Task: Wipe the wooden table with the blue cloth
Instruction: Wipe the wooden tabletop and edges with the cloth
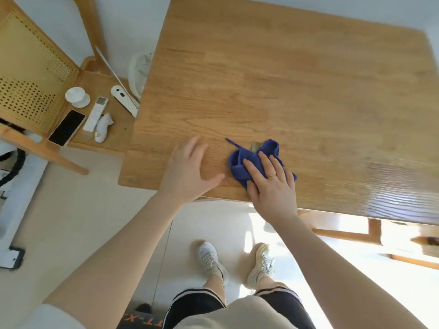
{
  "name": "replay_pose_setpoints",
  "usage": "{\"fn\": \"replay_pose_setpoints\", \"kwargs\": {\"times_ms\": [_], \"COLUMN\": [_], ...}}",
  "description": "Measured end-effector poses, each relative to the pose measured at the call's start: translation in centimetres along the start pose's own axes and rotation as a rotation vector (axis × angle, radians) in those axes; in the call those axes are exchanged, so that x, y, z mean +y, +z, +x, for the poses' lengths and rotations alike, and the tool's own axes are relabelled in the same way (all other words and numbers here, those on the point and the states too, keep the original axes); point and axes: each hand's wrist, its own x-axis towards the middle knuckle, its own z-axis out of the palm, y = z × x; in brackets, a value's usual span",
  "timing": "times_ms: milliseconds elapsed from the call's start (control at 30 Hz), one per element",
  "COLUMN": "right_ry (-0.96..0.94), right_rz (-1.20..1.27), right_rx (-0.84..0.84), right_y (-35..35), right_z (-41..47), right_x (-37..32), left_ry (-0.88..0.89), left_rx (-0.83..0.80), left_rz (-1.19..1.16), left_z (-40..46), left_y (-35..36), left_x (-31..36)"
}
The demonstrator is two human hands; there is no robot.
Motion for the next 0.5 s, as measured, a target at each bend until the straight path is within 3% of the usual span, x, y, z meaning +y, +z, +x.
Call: {"fn": "replay_pose_setpoints", "kwargs": {"times_ms": [100, 200, 267, 333, 500], "right_ry": [0.16, 0.384, 0.435, 0.419, 0.129], "right_rz": [-0.011, -0.004, 0.008, 0.031, 0.057], "right_rx": [-0.01, -0.011, 0.017, 0.03, -0.023], "right_y": [-1.2, -1.6, -1.3, -1.2, -0.7], "right_z": [-0.8, -0.9, -0.8, -0.8, -2.1], "right_x": [4.7, 6.7, 6.2, 4.9, 0.8], "left_ry": [0.096, 0.072, 0.04, 0.018, -0.024], "left_rx": [-0.131, -0.207, -0.206, -0.195, -0.235], "left_rz": [0.277, 0.376, 0.395, 0.392, 0.453], "left_z": [-0.2, -0.3, -0.3, -0.4, -0.1], "left_y": [1.8, 3.3, 3.7, 3.7, 3.4], "left_x": [2.3, 4.0, 4.5, 4.8, 5.8]}}
